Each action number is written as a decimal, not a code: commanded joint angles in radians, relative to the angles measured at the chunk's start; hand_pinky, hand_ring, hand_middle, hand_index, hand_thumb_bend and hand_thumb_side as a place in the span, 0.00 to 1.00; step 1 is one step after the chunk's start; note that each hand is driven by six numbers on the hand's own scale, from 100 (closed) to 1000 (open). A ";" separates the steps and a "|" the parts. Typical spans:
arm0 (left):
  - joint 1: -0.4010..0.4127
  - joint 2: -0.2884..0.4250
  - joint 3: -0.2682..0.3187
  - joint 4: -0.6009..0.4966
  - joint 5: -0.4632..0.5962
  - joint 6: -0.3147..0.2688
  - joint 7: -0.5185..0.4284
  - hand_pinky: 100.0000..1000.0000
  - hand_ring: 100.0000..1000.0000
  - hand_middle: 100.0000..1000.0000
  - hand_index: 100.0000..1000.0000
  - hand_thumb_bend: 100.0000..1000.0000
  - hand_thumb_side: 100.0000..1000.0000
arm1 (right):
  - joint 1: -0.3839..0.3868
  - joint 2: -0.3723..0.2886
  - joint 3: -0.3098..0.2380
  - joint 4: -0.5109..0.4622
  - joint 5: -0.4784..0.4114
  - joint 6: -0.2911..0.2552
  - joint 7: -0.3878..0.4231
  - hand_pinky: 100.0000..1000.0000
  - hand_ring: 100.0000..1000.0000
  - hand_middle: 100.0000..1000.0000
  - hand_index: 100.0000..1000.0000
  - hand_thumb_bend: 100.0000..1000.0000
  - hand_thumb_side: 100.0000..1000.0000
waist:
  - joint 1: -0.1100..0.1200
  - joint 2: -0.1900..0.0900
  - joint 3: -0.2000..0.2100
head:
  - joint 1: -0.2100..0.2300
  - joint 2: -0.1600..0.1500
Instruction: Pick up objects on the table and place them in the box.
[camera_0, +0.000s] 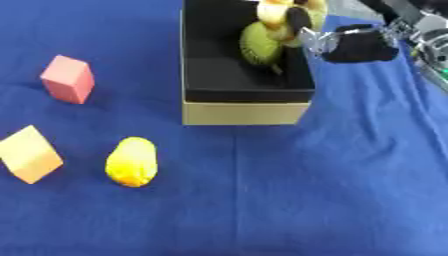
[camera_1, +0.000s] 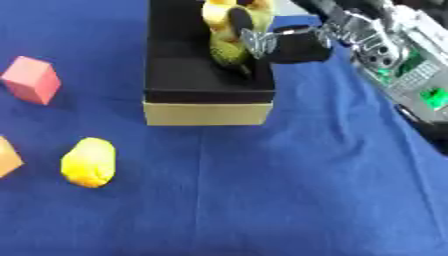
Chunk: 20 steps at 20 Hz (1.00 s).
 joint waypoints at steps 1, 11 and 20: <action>-0.008 0.031 0.002 -0.015 0.009 -0.001 -0.007 0.84 0.67 0.58 0.82 0.00 0.61 | -0.019 -0.004 0.016 -0.009 0.024 0.013 0.025 0.68 0.64 0.43 0.51 0.00 0.18 | 0.007 -0.014 0.006 | -0.009 -0.017; -0.007 0.024 0.002 -0.015 0.007 -0.001 -0.008 0.84 0.67 0.58 0.82 0.00 0.61 | -0.018 0.015 0.057 -0.009 0.118 0.078 0.118 0.74 0.76 0.68 0.74 0.12 0.25 | 0.011 -0.005 0.025 | -0.020 -0.021; 0.013 0.024 0.006 -0.015 0.006 0.000 -0.003 0.84 0.67 0.58 0.82 0.00 0.60 | -0.033 0.008 -0.026 -0.009 -0.004 0.045 0.073 0.76 0.80 0.76 0.81 0.00 0.00 | 0.033 -0.032 -0.010 | 0.014 0.018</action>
